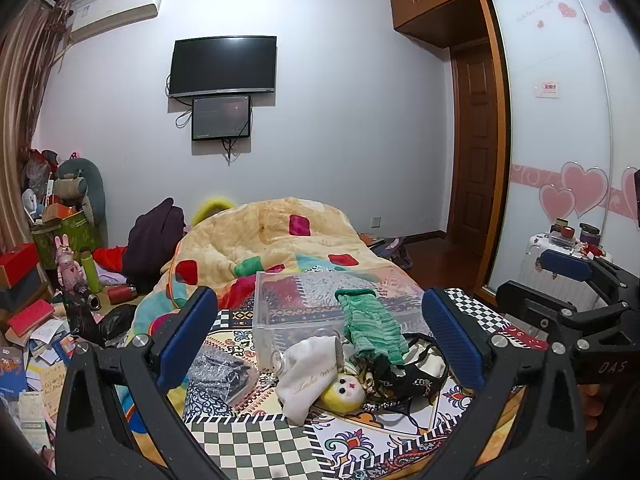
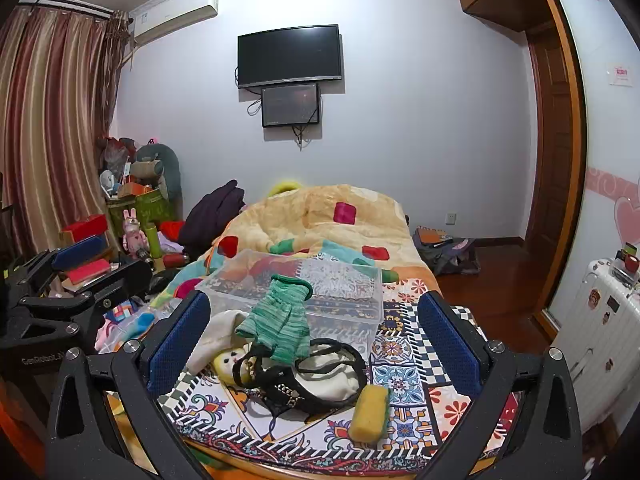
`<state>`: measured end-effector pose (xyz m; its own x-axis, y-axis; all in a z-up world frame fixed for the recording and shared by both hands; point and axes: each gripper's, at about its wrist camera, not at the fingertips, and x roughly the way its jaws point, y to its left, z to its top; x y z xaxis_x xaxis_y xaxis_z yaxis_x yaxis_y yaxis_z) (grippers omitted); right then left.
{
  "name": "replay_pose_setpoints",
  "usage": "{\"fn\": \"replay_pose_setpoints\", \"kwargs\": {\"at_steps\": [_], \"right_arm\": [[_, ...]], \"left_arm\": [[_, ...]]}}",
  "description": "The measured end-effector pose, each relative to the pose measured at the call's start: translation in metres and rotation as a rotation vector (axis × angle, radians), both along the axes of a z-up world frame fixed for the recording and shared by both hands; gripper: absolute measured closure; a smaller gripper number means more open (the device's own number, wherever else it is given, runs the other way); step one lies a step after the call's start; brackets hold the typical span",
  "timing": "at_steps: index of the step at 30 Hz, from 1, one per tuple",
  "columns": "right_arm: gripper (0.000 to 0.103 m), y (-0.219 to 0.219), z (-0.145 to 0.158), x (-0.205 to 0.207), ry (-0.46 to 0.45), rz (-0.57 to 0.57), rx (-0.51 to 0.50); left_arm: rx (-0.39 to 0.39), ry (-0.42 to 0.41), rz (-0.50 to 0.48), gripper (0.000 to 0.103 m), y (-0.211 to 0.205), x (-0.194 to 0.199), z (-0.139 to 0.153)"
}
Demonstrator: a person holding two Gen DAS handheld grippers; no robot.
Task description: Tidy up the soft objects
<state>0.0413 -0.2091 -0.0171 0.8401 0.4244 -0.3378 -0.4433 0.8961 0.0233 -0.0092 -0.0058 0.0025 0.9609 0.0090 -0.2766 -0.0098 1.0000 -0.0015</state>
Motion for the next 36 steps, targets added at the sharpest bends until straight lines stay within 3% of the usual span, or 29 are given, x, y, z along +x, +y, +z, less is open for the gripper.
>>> {"fn": "replay_pose_setpoints", "kwargs": {"at_steps": [36], "right_arm": [[0.0,0.0029,-0.0025,0.002,0.006,0.012,0.007]], "left_arm": [[-0.019,-0.004,0.001,0.0,0.0057,0.0011,-0.0006]]}}
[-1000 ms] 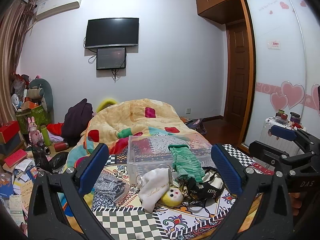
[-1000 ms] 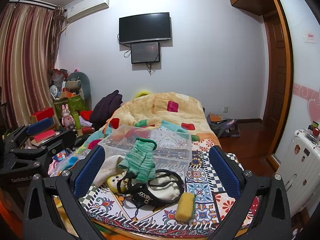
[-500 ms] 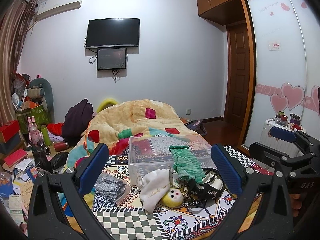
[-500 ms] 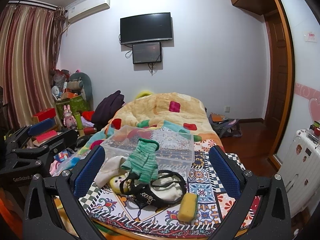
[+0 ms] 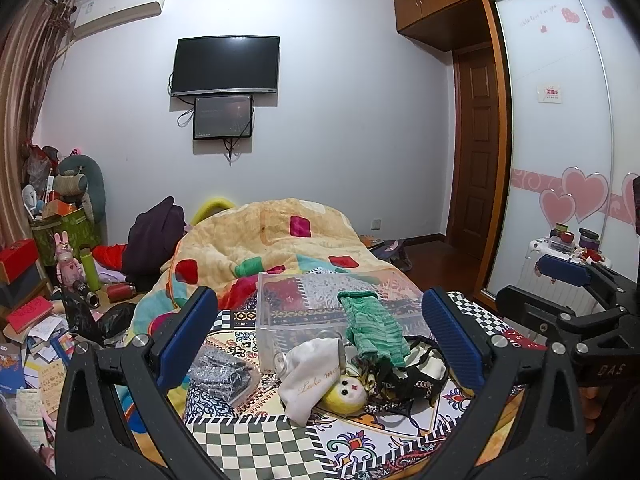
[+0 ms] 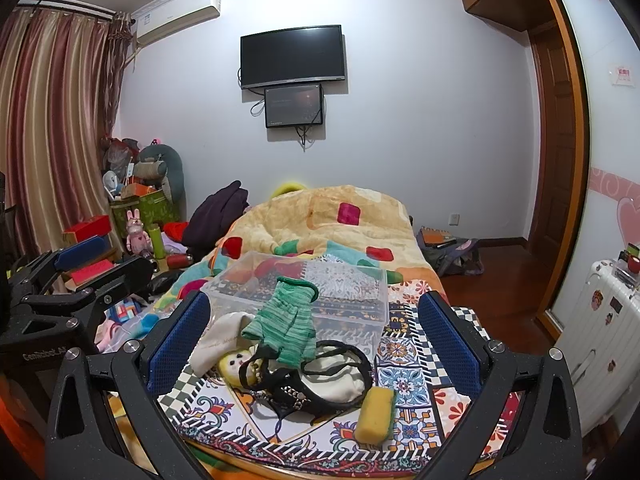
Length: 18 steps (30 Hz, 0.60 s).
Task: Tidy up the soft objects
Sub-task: 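Grasp the silver foil packet with the left tool while the right tool grasps the yellow sponge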
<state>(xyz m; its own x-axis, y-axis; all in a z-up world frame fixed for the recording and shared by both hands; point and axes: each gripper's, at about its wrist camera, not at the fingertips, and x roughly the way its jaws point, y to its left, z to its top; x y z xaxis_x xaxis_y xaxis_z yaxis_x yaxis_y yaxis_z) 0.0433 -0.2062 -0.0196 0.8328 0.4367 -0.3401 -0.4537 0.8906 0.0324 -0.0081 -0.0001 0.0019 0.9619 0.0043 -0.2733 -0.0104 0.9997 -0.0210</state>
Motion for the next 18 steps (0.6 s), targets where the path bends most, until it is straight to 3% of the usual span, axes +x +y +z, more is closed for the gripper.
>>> {"fn": "replay_pose_setpoints", "kwargs": {"at_steps": [5,11,13,18], "right_arm": [[0.0,-0.002,-0.008,0.006,0.032,-0.002,-0.008],[0.001,-0.013,-0.029,0.023,0.105,-0.035,-0.041],[0.005,-0.019,-0.038,0.03,0.142,-0.048,-0.049],[0.022,-0.032,-0.055,0.047,0.23,-0.079,-0.049]], "left_arm": [[-0.01,0.036,-0.021,0.0,0.005,0.006,-0.007],[-0.035,0.141,0.022,0.001,0.026,0.025,-0.03],[-0.065,0.185,0.036,0.014,0.04,0.034,-0.039],[-0.1,0.271,0.1,0.02,0.068,0.055,-0.06]]}}
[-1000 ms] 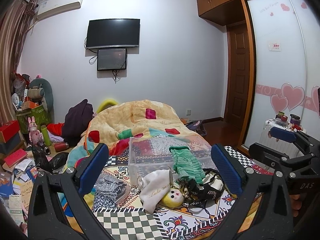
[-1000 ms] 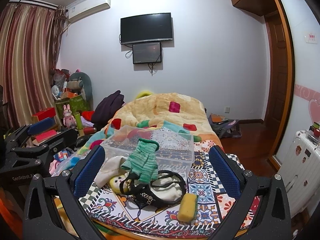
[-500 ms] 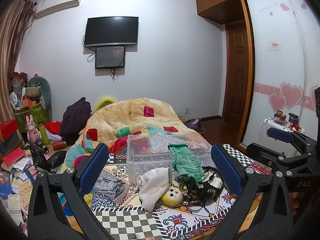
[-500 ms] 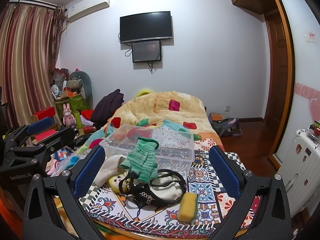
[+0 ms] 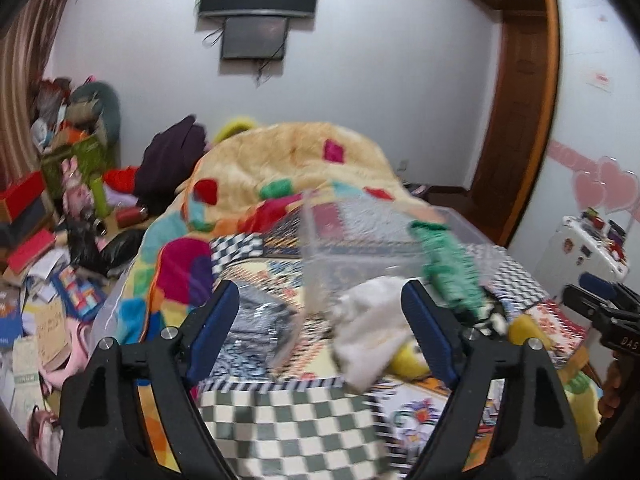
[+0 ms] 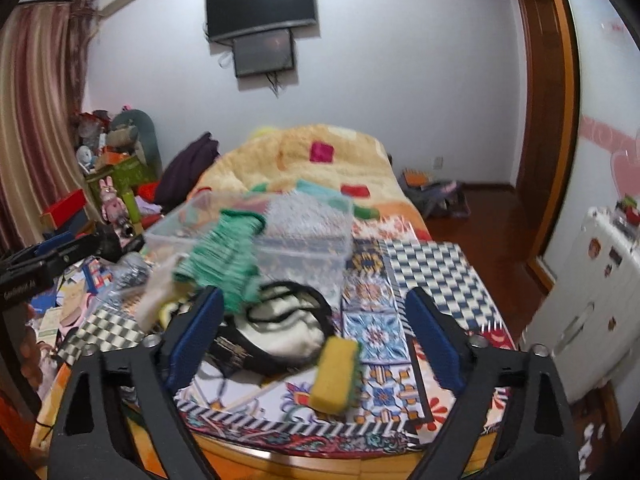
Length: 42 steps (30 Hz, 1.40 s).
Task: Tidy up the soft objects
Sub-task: 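Grasp the silver foil packet with the left tool while the right tool grasps the yellow sponge, then drop the foil packet into the clear box with the left tool while the right tool drops the sponge in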
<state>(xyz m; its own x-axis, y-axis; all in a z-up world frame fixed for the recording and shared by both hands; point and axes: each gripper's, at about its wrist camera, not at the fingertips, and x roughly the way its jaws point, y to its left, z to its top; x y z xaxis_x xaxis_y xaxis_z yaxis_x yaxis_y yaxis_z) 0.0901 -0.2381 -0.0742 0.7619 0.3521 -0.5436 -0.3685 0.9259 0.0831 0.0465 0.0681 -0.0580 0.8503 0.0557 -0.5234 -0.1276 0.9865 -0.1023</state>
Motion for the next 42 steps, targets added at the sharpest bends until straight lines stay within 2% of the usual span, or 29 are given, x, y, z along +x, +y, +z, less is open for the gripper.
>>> {"fn": "replay_pose_setpoints", "kwargs": {"at_steps": [5,7,11,17,18,20,22,25,31,42], "right_arm": [[0.03,-0.01,-0.018,0.01,0.088,-0.027,-0.01],[0.039,-0.01,-0.025,0.015,0.127,-0.026,-0.015],[0.049,-0.009,-0.039,0.023,0.203,-0.017,-0.014],[0.058,-0.007,-0.052,0.026,0.287,0.025,0.008],[0.064,-0.006,-0.053,0.025,0.295,0.034,0.011],[0.07,-0.006,-0.054,0.024,0.301,0.052,0.024],[0.074,-0.004,-0.051,0.021,0.291,0.052,0.007],[0.076,-0.004,-0.049,0.023,0.279,0.049,0.004],[0.076,-0.009,-0.031,0.022,0.238,0.041,0.036],[0.076,0.005,0.024,0.038,0.072,0.08,0.054]], "left_arm": [[0.012,0.071,0.068,0.023,0.022,0.021,-0.02],[0.008,0.105,0.096,0.026,0.03,0.031,-0.028],[-0.008,0.182,0.141,0.03,0.044,0.047,-0.045],[-0.026,0.292,0.122,0.037,0.046,0.06,-0.068],[-0.032,0.293,0.112,0.044,0.045,0.06,-0.069],[-0.035,0.29,0.101,0.049,0.044,0.059,-0.069],[-0.04,0.286,0.084,0.064,0.042,0.06,-0.07],[-0.017,0.272,0.071,0.074,0.035,0.057,-0.065],[-0.013,0.235,0.034,0.078,0.024,0.048,-0.047],[0.018,0.055,-0.063,0.078,-0.005,0.045,0.023]]}}
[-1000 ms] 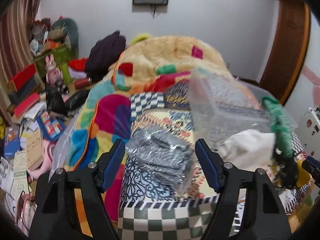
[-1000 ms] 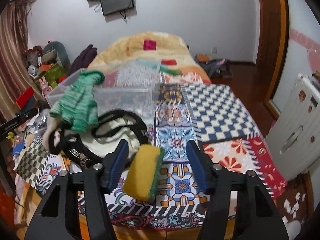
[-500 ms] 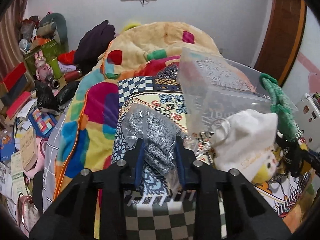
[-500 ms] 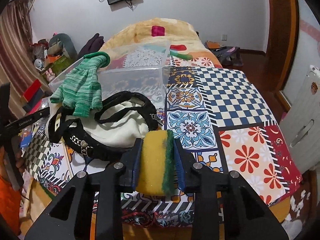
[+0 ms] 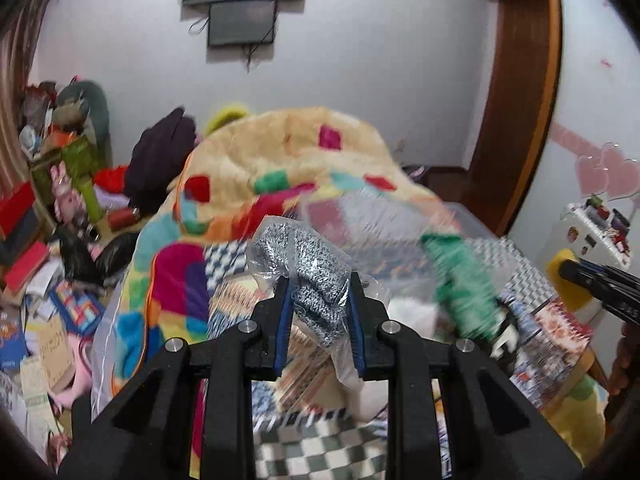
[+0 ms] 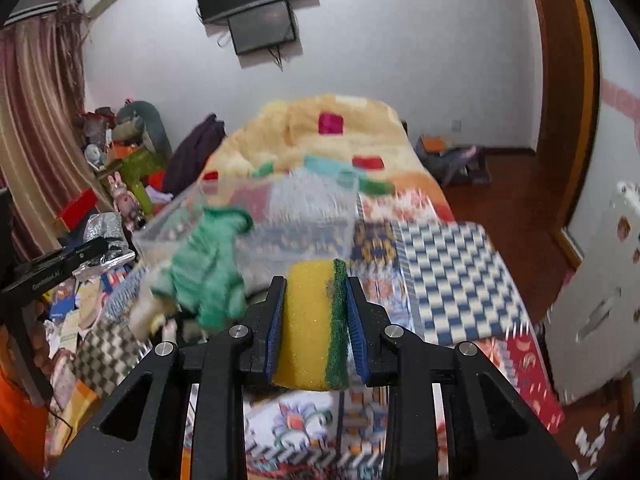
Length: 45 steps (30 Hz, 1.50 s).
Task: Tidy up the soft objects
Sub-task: 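Drop the foil packet into the clear box with the left tool while the right tool drops the sponge in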
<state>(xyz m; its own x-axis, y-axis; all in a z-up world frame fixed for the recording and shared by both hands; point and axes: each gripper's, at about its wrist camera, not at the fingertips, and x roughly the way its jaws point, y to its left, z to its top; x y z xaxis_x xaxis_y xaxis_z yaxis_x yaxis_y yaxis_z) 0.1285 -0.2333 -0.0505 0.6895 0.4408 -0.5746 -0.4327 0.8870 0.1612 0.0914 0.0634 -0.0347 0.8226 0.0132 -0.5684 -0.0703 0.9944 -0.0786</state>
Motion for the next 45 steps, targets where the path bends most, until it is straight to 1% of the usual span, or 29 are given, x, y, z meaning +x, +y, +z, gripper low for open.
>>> {"fn": "replay_pose_setpoints", "kwargs": {"at_steps": [4,9,12,17,22,25,30,33,36,39,42,44,45], "right_arm": [[0.076,0.011,0.012,0.012,-0.048,0.02,0.004],[0.076,0.024,0.018,0.026,-0.068,0.041,0.02],[0.076,0.028,0.019,0.035,-0.07,0.043,0.026],[0.076,0.035,0.013,0.054,-0.04,0.053,0.032],[0.076,0.046,-0.006,0.077,0.023,0.058,0.004],[0.076,0.052,-0.022,0.089,0.062,0.056,-0.033],[0.076,0.06,-0.041,0.103,0.127,0.07,-0.082],[0.076,0.065,-0.048,0.105,0.143,0.078,-0.111],[0.074,0.067,-0.051,0.104,0.147,0.08,-0.132],[0.073,0.066,-0.049,0.103,0.151,0.078,-0.13],[0.068,0.063,-0.046,0.101,0.148,0.067,-0.125],[0.064,0.063,-0.042,0.099,0.132,0.06,-0.126],[0.063,0.061,-0.039,0.095,0.122,0.055,-0.124]], "left_arm": [[-0.002,-0.035,-0.043,0.078,-0.009,0.012,0.016],[-0.006,-0.044,-0.084,0.078,-0.017,0.031,0.021],[-0.004,-0.03,-0.109,0.078,-0.021,0.045,0.02],[-0.032,0.025,-0.133,0.078,-0.021,0.074,0.006],[-0.048,0.099,-0.151,0.078,-0.023,0.101,-0.016],[-0.061,0.142,-0.161,0.078,-0.024,0.113,-0.031],[-0.045,0.19,-0.168,0.078,-0.029,0.126,-0.047],[-0.034,0.215,-0.173,0.078,-0.031,0.129,-0.053],[-0.015,0.212,-0.178,0.072,-0.034,0.127,-0.053],[-0.026,0.203,-0.179,0.066,-0.032,0.123,-0.05],[-0.029,0.178,-0.173,0.062,-0.031,0.115,-0.043],[-0.021,0.157,-0.167,0.057,-0.03,0.109,-0.036],[-0.02,0.145,-0.164,0.052,-0.029,0.106,-0.032]]}}
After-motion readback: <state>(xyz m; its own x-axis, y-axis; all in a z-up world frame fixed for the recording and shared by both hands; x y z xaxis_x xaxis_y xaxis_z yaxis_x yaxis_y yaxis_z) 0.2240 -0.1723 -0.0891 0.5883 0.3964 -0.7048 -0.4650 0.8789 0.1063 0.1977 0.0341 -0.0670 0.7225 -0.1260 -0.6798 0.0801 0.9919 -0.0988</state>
